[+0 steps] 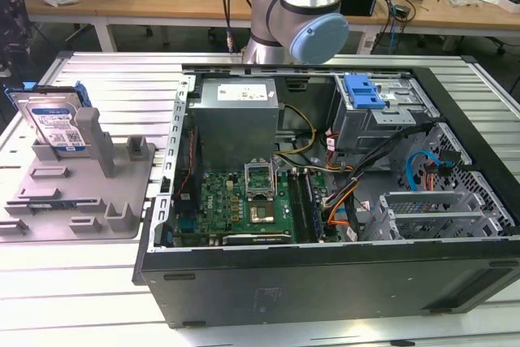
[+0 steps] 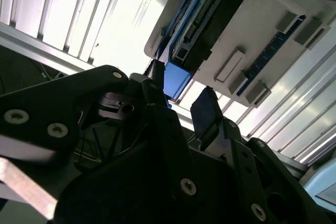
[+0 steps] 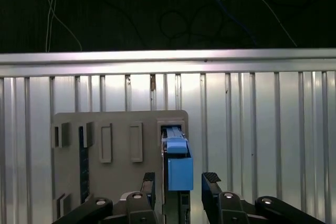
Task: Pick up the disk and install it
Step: 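Pick up the disk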
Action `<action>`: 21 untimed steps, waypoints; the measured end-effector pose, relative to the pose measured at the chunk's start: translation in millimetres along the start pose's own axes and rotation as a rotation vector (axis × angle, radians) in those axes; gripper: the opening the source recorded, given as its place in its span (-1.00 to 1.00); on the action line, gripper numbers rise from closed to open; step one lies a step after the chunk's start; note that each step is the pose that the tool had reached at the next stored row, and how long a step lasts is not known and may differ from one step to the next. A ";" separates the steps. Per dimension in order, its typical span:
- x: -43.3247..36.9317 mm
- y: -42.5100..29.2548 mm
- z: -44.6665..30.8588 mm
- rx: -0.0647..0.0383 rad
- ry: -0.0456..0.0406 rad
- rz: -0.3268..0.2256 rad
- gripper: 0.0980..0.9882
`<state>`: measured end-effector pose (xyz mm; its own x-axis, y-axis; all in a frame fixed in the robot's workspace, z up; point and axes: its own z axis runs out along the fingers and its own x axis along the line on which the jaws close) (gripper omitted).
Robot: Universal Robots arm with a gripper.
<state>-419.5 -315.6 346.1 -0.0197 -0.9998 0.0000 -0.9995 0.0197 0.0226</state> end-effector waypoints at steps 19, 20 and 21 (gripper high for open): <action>0.1 -0.5 18.6 0.000 0.0000 0.001 -0.14; 0.1 -0.5 19.3 0.000 0.0000 0.001 -0.14; 0.1 -0.3 20.0 0.000 0.0001 0.001 -0.14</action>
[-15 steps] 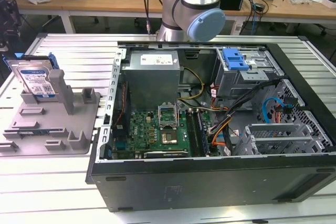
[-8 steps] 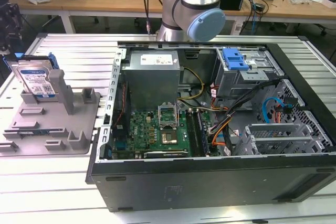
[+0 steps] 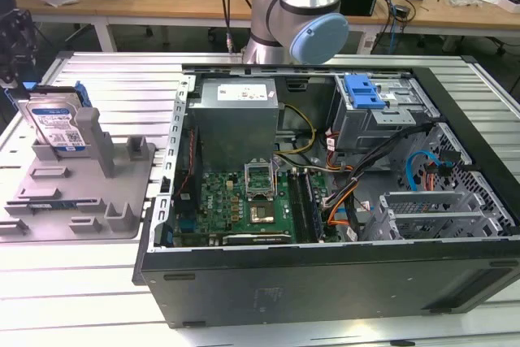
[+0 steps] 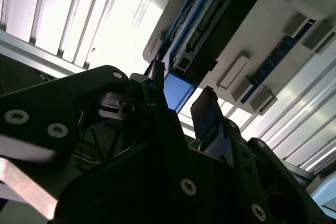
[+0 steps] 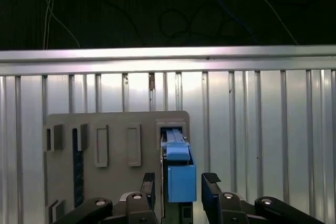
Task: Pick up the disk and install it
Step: 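Pick up the disk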
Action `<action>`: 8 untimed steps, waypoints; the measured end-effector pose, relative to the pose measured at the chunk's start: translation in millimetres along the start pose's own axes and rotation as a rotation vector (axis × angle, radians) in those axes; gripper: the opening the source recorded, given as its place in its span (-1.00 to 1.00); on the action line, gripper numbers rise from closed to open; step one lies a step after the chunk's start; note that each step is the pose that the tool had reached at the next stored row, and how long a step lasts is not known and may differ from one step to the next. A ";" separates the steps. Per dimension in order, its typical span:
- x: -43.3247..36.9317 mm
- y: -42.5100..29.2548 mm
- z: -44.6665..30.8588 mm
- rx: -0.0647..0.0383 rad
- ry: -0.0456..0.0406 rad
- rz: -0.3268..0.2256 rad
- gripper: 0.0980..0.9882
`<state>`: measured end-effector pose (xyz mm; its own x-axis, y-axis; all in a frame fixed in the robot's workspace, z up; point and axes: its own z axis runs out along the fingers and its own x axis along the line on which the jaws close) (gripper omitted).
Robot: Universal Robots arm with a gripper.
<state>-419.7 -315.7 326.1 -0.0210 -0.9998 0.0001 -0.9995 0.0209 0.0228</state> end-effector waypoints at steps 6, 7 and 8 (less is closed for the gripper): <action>-0.9 0.6 3.6 0.000 -0.0001 0.000 -0.14; -0.9 0.5 4.9 0.000 -0.0001 0.000 -0.14; -0.9 0.5 5.6 0.000 -0.0001 0.000 -0.14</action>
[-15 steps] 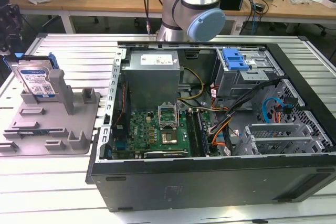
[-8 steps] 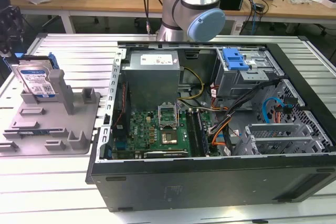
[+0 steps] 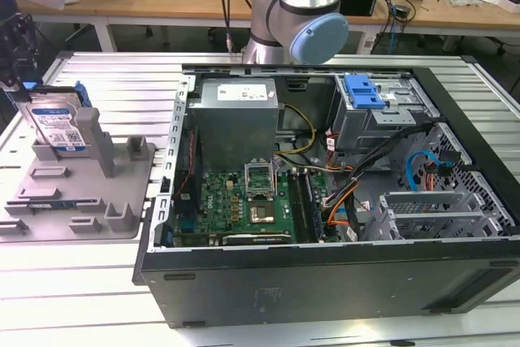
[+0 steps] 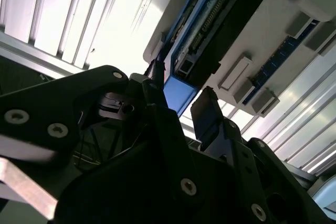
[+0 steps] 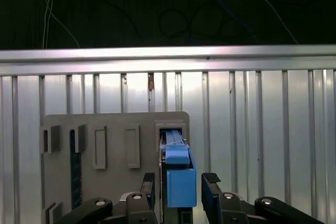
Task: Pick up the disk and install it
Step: 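Pick up the disk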
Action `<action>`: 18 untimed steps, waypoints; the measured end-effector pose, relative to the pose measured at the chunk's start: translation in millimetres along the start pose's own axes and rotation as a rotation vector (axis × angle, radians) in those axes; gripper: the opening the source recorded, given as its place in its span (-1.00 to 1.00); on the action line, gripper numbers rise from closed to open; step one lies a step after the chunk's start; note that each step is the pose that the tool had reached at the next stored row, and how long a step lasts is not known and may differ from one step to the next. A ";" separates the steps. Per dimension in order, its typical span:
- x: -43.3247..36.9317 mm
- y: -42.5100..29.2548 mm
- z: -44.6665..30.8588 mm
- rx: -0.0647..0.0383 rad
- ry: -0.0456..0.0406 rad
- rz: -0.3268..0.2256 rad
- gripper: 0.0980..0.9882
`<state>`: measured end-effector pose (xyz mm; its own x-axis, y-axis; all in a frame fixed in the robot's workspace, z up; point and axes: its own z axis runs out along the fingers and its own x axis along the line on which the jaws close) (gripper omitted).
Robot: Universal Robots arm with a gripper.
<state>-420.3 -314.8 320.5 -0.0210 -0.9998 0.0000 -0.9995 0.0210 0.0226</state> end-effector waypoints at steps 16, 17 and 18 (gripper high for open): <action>-1.1 0.4 9.7 0.000 0.0000 0.000 -0.14; -1.1 0.7 10.7 0.000 0.0000 0.000 -0.14; -1.1 0.7 11.4 0.000 0.0000 0.000 -0.14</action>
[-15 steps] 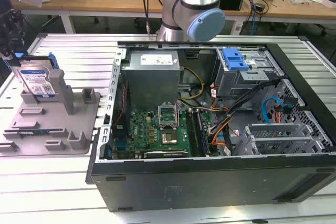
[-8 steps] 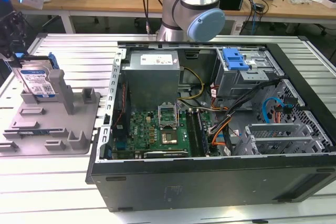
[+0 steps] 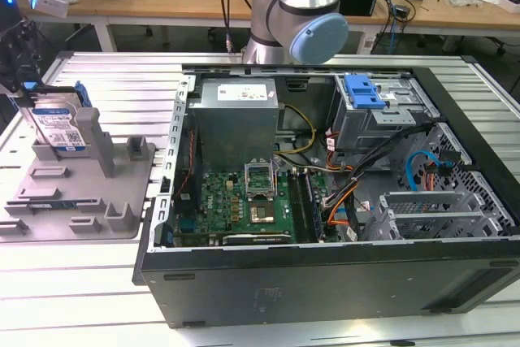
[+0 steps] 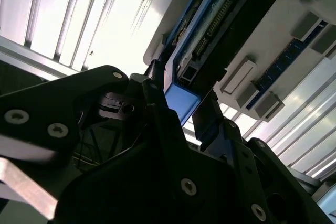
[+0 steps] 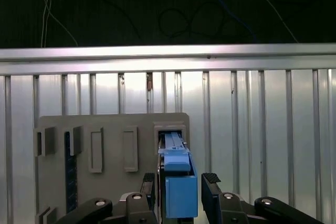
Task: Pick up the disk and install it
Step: 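Pick up the disk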
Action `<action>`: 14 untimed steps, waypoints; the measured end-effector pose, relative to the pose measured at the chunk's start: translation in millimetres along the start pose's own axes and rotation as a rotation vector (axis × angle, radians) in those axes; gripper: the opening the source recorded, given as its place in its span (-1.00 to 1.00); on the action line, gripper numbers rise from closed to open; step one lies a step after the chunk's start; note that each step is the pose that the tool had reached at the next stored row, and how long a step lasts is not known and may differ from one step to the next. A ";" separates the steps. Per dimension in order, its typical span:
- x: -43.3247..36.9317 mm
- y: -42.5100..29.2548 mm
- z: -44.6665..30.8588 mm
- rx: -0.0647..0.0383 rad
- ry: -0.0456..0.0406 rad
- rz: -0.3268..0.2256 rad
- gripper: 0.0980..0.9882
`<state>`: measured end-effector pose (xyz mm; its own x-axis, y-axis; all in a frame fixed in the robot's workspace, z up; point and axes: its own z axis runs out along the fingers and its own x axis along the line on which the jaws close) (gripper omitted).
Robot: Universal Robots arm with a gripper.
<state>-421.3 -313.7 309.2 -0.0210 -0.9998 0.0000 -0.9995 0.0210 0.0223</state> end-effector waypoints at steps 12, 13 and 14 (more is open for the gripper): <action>0.0 0.0 7.5 0.000 0.0000 0.000 -0.14; 0.0 0.0 8.1 0.000 0.0001 0.000 -0.14; 0.0 0.0 8.1 0.000 0.0001 0.000 -0.14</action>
<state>-421.5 -313.7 301.0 -0.0210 -0.9998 0.0001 -0.9995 0.0210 0.0227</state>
